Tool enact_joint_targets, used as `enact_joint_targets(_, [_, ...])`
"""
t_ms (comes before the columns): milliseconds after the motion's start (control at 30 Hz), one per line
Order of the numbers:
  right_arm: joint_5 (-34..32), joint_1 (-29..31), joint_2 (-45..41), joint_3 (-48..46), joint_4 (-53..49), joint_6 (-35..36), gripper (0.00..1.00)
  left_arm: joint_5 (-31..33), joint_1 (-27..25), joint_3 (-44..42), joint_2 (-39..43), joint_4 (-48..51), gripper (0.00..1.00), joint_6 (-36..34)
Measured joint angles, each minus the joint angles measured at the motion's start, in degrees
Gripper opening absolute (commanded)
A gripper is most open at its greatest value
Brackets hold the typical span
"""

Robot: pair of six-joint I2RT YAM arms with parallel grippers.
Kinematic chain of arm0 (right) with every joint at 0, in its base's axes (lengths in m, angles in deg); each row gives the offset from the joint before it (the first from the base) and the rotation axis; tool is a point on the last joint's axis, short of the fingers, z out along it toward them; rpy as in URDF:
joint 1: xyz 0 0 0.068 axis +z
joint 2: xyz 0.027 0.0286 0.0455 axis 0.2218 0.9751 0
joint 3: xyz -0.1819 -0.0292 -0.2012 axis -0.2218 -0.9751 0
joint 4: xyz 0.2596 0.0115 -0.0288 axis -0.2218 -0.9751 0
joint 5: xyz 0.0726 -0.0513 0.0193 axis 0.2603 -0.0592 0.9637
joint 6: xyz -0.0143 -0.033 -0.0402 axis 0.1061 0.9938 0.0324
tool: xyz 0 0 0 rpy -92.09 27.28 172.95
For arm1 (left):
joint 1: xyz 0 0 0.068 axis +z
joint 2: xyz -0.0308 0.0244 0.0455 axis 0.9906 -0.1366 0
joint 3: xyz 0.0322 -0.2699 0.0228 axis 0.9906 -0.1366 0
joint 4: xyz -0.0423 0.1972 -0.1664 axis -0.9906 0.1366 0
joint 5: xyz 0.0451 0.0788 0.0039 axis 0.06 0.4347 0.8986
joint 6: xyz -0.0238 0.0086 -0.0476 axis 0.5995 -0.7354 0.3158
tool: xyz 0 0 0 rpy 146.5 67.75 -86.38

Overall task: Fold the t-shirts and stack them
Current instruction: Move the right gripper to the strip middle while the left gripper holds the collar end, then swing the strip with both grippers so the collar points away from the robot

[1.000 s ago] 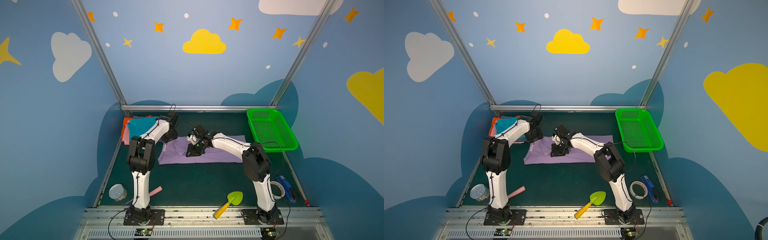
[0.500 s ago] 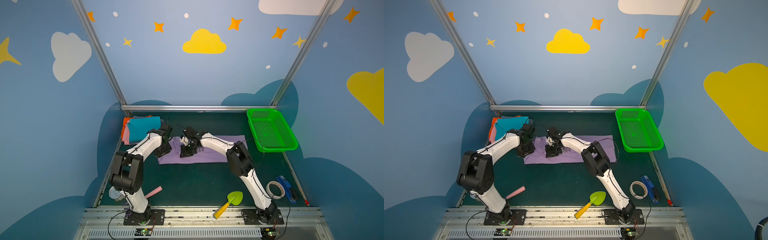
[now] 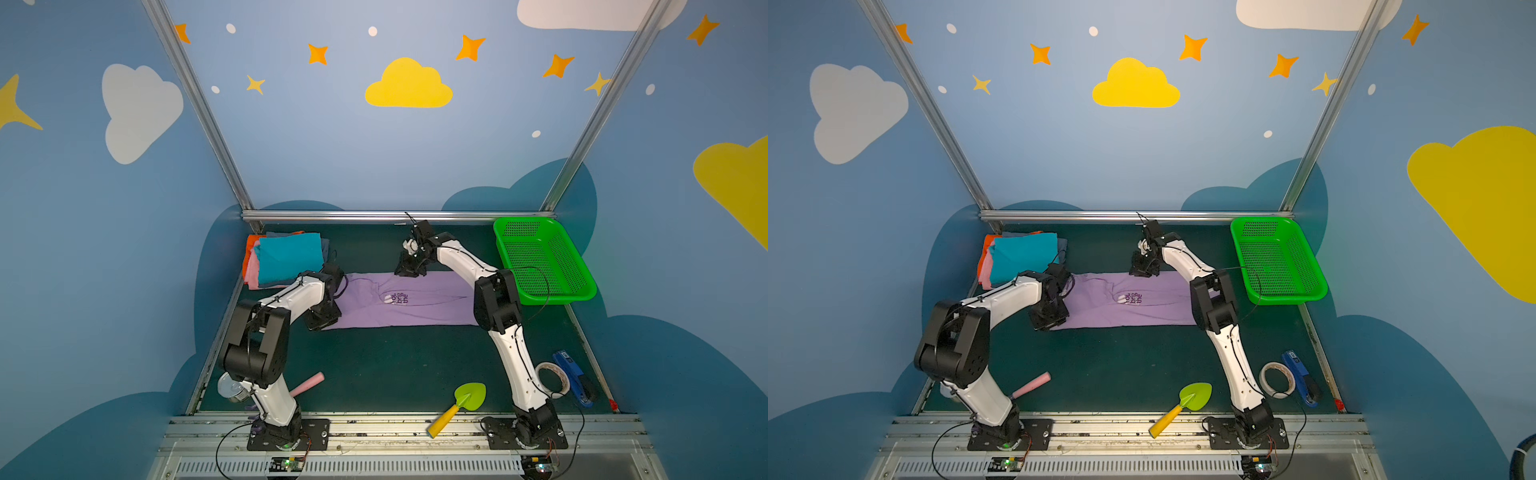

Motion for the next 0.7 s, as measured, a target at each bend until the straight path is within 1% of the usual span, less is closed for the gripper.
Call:
enact_joint_targets(67, [-3.0, -0.1, -3.7, -4.2, -1.3, 1.6, 0.22, 0.6, -0.8, 2.3, 0.2, 0.9, 0.37, 0.0])
enact_joint_targets(233, [-12.8, 1.6, -17.4, -18.1, -3.2, 6.3, 0.15, 0.9, -4.9, 12.0, -0.4, 1.9, 0.37, 0.0])
enact_joint_targets(300, [-16.9, 2.2, -22.4, -23.5, -3.5, 7.7, 0.13, 1.1, -6.4, 16.3, -2.2, 1.7, 0.36, 0.0])
enact_joint_targets(400, [-21.6, 2.2, -27.4, -31.0, -3.8, 8.5, 0.12, 0.9, -7.7, 20.2, -6.8, 1.0, 0.34, 0.0])
enact_joint_targets(500, [-25.6, 2.0, -29.4, -37.4, -4.5, 8.6, 0.13, 0.4, -8.2, 21.2, -12.7, 0.5, 0.33, 0.2])
enact_joint_targets(600, [-29.0, 1.6, -29.4, -42.2, -5.2, 8.1, 0.12, -0.3, -8.8, 21.4, -17.5, 0.7, 0.33, 0.4])
enact_joint_targets(700, [-31.3, 1.2, -28.8, -43.4, -6.9, 7.4, 0.09, -0.5, -9.7, 22.9, -20.0, 1.4, 0.33, 0.7])
